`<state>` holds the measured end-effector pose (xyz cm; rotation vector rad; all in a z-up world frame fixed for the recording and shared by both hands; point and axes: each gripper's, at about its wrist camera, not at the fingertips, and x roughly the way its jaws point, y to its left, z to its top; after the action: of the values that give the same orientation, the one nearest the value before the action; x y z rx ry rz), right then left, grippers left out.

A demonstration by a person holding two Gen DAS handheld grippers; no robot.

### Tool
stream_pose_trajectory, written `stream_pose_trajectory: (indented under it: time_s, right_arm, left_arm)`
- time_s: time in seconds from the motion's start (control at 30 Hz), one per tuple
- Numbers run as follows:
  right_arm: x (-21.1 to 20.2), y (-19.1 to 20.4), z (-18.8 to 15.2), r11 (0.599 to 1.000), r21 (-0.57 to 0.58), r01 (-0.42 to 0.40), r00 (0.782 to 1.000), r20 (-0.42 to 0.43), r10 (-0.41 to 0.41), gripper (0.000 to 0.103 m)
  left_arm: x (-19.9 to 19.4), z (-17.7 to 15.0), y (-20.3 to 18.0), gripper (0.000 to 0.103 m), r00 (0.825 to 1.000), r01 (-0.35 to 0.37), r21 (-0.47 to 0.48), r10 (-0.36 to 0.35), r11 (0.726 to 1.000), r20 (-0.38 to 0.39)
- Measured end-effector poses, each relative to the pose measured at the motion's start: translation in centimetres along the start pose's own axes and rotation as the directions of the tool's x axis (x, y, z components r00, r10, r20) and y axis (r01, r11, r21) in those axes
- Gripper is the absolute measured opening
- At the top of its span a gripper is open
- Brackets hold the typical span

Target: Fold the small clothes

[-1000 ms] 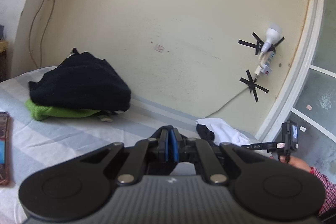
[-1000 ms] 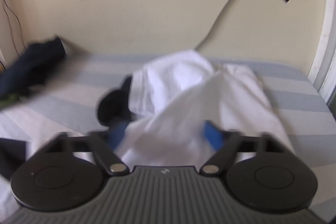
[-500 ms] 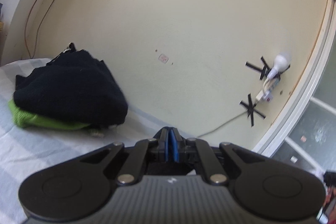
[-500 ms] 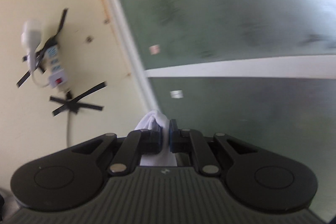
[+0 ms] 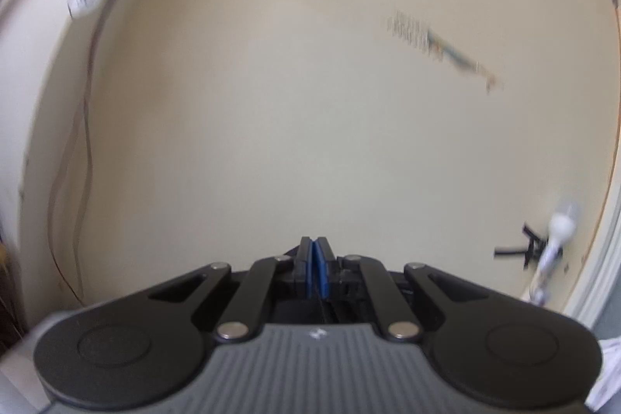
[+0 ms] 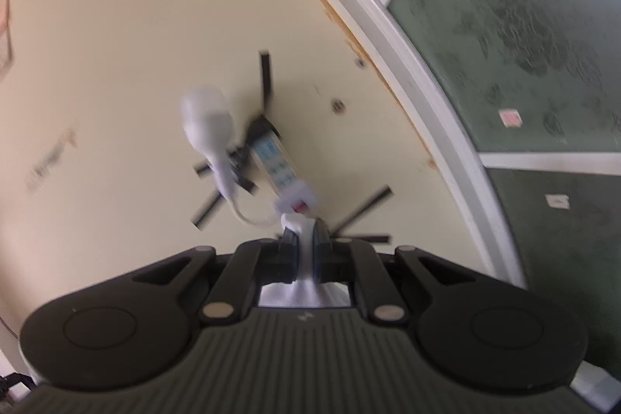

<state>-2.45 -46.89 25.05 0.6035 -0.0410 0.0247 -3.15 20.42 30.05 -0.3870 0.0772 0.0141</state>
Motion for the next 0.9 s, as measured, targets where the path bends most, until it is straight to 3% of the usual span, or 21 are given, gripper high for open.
stream_pose_trajectory:
  time_s: [0.1,0.2,0.3,0.33,0.37,0.4,0.47,0.5,0.53,0.6,0.7,0.77,0.83,0.9]
  right_arm:
    - [-2.2,-0.7,-1.1,1.000,0.015,-0.004,1.000,-0.010,0.004,0.010]
    - [-4.4,-2.3,-4.4,0.998,0.035,0.051,0.995,-0.093,-0.048,0.011]
    - [-6.5,-6.0,-8.7,0.994,0.039,0.105,0.967,-0.238,-0.092,0.018]
    - [-6.8,-7.3,-9.9,0.990,0.005,0.139,0.948,-0.288,-0.132,0.018]
    - [-7.1,-8.5,-11.0,0.975,-0.053,0.216,0.923,-0.314,-0.222,0.028]
    - [-7.1,-9.3,-11.8,0.942,-0.115,0.314,0.886,-0.320,-0.335,0.046]
    - [-6.6,-10.4,-12.3,0.853,-0.175,0.492,0.801,-0.293,-0.522,0.049]
    - [-6.3,-10.5,-12.2,0.840,-0.163,0.518,0.792,-0.282,-0.542,0.049]
    - [-5.8,-10.1,-12.1,0.854,-0.129,0.503,0.808,-0.279,-0.518,0.049]
    - [-3.7,-8.0,-12.3,0.912,-0.100,0.398,0.862,-0.301,-0.409,0.049]
    - [1.3,-2.9,-14.7,0.940,-0.257,0.222,0.885,-0.350,-0.305,0.056]
    - [5.6,0.6,-17.5,0.914,-0.388,0.116,0.881,-0.385,-0.275,0.078]
    - [10.1,2.4,-20.1,0.883,-0.466,0.063,0.857,-0.428,-0.287,0.083]
    - [14.4,2.5,-22.8,0.864,-0.503,0.002,0.796,-0.522,-0.306,0.083]
  left_arm:
    - [-4.3,0.6,1.3,0.003,0.995,-0.041,0.020,0.039,0.999,0.087]
    - [-8.0,-1.2,2.7,0.003,0.994,-0.066,0.027,0.064,0.997,0.093]
    - [-11.1,-5.1,4.0,0.003,0.972,-0.213,0.030,0.209,0.977,0.102]
    - [-11.8,-6.4,4.7,0.003,0.962,-0.265,0.025,0.262,0.964,0.070]
    - [-11.9,-7.8,5.4,0.003,0.956,-0.293,0.006,0.293,0.956,0.023]
    - [-11.6,-9.1,6.4,0.003,0.951,-0.306,-0.020,0.304,0.952,-0.051]
    - [-10.6,-11.6,7.9,0.003,0.937,-0.313,-0.069,0.296,0.947,-0.186]
    - [-10.0,-12.5,8.0,0.003,0.930,-0.315,-0.080,0.290,0.946,-0.226]
    - [-9.6,-13.4,7.8,0.003,0.925,-0.310,-0.071,0.283,0.948,-0.254]
    - [-8.1,-14.5,6.1,0.003,0.925,-0.267,-0.030,0.247,0.963,-0.287]
    - [-5.4,-16.1,2.3,0.015,0.925,-0.120,0.053,0.131,0.991,-0.357]
    - [-2.5,-18.4,-1.8,0.020,0.908,-0.009,0.143,0.068,0.990,-0.413]
    - [0.4,-21.5,-5.4,0.027,0.874,0.097,0.223,0.024,0.970,-0.485]
    - [2.7,-24.9,-8.0,0.041,0.824,0.177,0.274,0.010,0.945,-0.566]
